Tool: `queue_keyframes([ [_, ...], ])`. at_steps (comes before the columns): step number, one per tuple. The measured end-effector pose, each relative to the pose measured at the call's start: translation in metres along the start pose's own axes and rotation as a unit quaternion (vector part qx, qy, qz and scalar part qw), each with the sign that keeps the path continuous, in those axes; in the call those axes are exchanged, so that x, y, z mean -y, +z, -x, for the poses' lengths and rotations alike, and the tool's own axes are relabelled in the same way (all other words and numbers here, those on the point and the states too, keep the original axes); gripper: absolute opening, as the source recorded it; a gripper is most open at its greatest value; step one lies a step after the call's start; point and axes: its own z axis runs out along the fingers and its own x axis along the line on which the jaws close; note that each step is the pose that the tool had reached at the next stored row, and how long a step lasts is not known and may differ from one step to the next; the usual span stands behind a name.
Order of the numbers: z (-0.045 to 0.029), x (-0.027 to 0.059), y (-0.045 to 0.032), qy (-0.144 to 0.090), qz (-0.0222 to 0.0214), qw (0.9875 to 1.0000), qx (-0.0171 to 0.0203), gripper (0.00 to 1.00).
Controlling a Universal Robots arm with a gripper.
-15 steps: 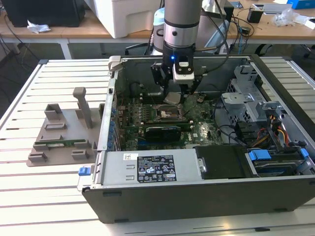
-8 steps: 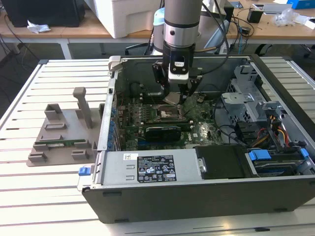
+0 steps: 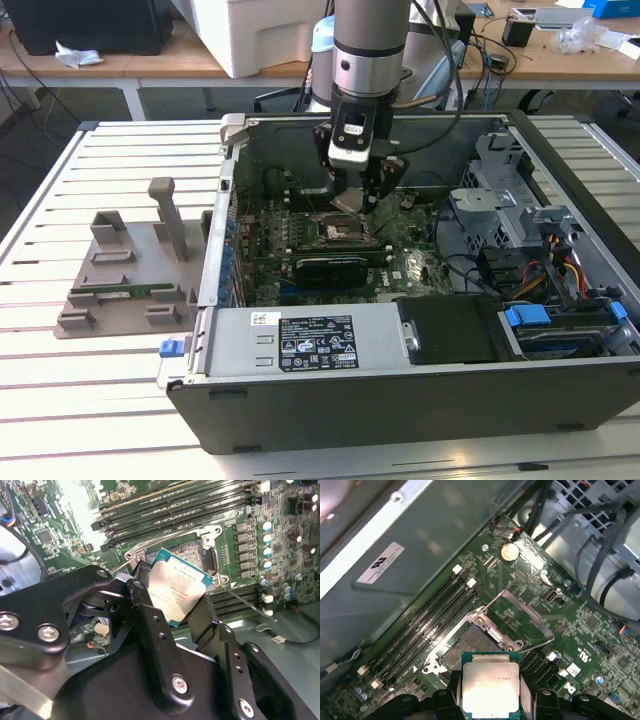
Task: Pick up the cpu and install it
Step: 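Place the cpu into insertion slot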
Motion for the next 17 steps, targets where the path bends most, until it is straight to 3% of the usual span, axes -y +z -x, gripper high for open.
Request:
queue_keyframes([
  [3, 0.0, 0.0, 0.0, 0.021, -0.0004, 0.9998, 0.0004, 0.55],
  [6, 0.0001, 0.0, 0.0001, 0.054, -0.001, 0.9985, 0.001, 0.55],
  [10, 0.0001, -0.0001, 0.0002, 0.091, -0.0015, 0.9958, 0.0016, 0.55],
  [12, 0.0001, -0.0001, 0.0003, 0.112, -0.002, 0.9937, 0.0022, 0.55],
  [17, 0.0002, -0.0002, 0.0003, 0.143, -0.003, 0.9897, 0.0033, 0.55],
])
